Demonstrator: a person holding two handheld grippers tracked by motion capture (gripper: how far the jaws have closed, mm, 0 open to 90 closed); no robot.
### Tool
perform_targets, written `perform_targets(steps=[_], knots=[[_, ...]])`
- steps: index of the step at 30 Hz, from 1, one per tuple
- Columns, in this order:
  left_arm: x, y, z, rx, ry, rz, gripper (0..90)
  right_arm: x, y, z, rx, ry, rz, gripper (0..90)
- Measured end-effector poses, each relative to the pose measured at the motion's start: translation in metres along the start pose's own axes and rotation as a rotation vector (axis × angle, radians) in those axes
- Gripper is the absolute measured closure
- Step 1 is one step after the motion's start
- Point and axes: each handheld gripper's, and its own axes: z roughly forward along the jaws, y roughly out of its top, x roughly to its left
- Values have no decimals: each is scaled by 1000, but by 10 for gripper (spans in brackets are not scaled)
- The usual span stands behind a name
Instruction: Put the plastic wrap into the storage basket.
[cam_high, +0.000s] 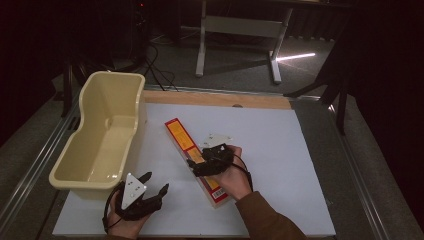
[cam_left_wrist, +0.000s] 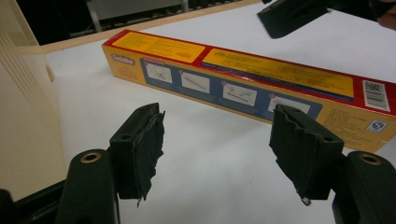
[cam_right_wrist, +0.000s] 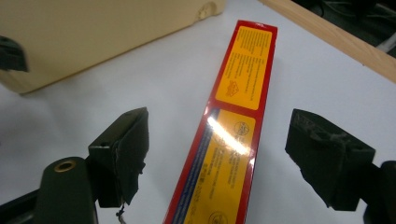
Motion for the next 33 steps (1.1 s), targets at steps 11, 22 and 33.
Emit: perform_targets(steps=[11, 22, 33], knots=[[0, 0, 1, 6, 9, -1, 341, -10, 6, 33, 134, -33, 26, 214], [0, 0, 0, -3, -3, -3, 338, -18, 19, 61, 263, 4, 56, 225], [0, 0, 0, 0, 0, -3, 337, -26, 28, 83, 401, 28, 119, 171]])
